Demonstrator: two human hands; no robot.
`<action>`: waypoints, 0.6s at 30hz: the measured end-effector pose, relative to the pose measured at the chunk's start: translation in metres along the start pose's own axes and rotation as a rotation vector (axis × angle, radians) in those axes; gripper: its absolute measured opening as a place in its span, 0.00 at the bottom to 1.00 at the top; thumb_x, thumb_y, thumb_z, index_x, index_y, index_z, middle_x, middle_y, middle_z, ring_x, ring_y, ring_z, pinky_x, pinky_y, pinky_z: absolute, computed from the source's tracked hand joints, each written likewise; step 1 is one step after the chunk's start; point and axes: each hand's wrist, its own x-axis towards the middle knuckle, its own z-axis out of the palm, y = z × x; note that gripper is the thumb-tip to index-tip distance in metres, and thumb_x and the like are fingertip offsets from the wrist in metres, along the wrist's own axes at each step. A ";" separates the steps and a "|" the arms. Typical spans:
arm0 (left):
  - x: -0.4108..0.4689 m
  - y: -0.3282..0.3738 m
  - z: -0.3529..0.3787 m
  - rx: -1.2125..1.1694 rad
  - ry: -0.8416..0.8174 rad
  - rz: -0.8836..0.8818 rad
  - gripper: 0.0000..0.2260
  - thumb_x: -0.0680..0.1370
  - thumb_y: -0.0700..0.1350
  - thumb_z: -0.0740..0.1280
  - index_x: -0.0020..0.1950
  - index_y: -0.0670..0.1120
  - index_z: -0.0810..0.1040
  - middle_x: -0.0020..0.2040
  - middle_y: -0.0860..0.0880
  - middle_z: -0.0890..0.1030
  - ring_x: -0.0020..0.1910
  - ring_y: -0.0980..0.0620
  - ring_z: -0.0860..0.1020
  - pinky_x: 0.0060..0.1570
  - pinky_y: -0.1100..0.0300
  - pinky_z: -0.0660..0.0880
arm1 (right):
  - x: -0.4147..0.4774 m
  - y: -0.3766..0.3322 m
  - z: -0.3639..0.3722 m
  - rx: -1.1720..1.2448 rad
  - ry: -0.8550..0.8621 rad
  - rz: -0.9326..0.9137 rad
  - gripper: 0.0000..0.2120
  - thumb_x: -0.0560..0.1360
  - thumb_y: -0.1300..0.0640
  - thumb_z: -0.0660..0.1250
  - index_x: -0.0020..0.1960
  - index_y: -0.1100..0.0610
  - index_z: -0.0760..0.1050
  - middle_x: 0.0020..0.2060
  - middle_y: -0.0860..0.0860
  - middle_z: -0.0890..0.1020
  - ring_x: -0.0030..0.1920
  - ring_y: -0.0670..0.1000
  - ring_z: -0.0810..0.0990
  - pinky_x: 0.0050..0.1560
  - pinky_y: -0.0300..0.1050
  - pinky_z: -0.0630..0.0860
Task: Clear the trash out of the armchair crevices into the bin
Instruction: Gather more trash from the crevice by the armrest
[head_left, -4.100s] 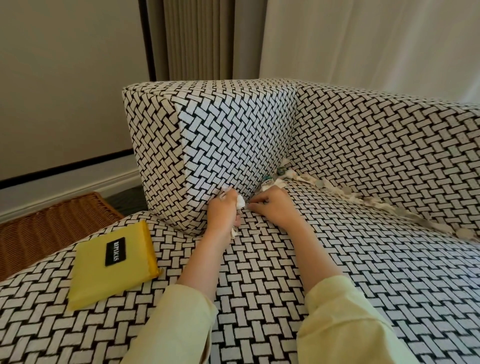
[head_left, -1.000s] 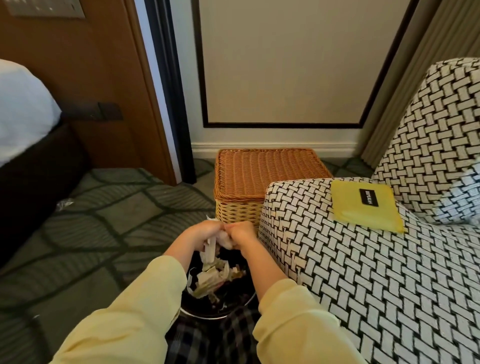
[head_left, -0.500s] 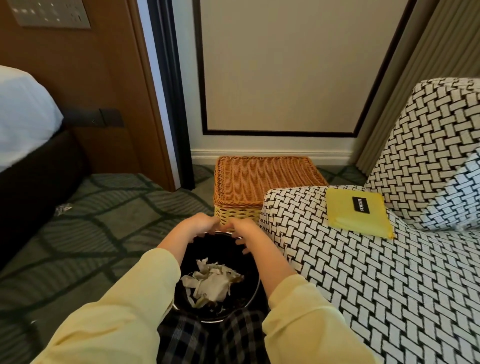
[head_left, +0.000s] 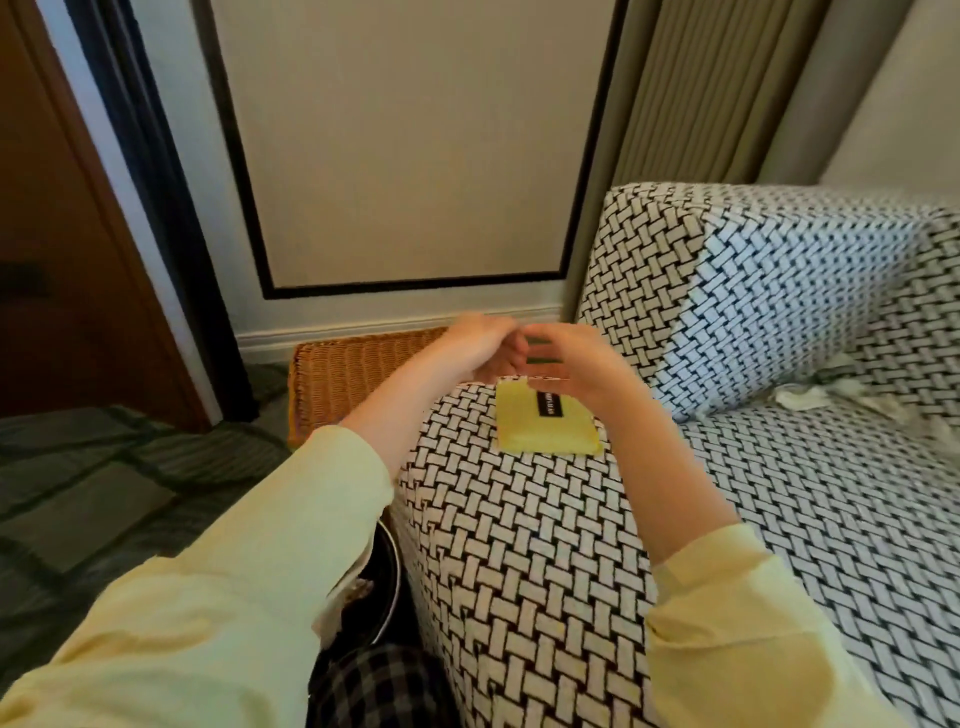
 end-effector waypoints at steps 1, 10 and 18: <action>0.002 0.008 0.018 0.014 -0.039 0.016 0.15 0.80 0.45 0.58 0.34 0.44 0.75 0.31 0.49 0.76 0.27 0.55 0.72 0.27 0.65 0.68 | -0.005 0.004 -0.018 -0.002 0.024 0.005 0.07 0.76 0.56 0.64 0.48 0.59 0.77 0.43 0.53 0.82 0.45 0.52 0.80 0.48 0.46 0.76; 0.012 0.029 0.134 0.433 -0.303 0.282 0.17 0.80 0.46 0.55 0.36 0.44 0.76 0.35 0.47 0.77 0.33 0.52 0.74 0.38 0.60 0.73 | -0.018 0.072 -0.175 0.086 0.550 0.120 0.09 0.77 0.60 0.61 0.54 0.61 0.76 0.34 0.50 0.78 0.27 0.46 0.74 0.28 0.35 0.67; 0.029 0.006 0.182 0.821 -0.327 0.229 0.16 0.80 0.50 0.54 0.60 0.40 0.71 0.49 0.44 0.77 0.45 0.48 0.74 0.45 0.56 0.71 | 0.023 0.111 -0.190 -0.722 0.536 0.103 0.17 0.70 0.43 0.67 0.48 0.55 0.79 0.43 0.51 0.79 0.46 0.50 0.77 0.50 0.45 0.76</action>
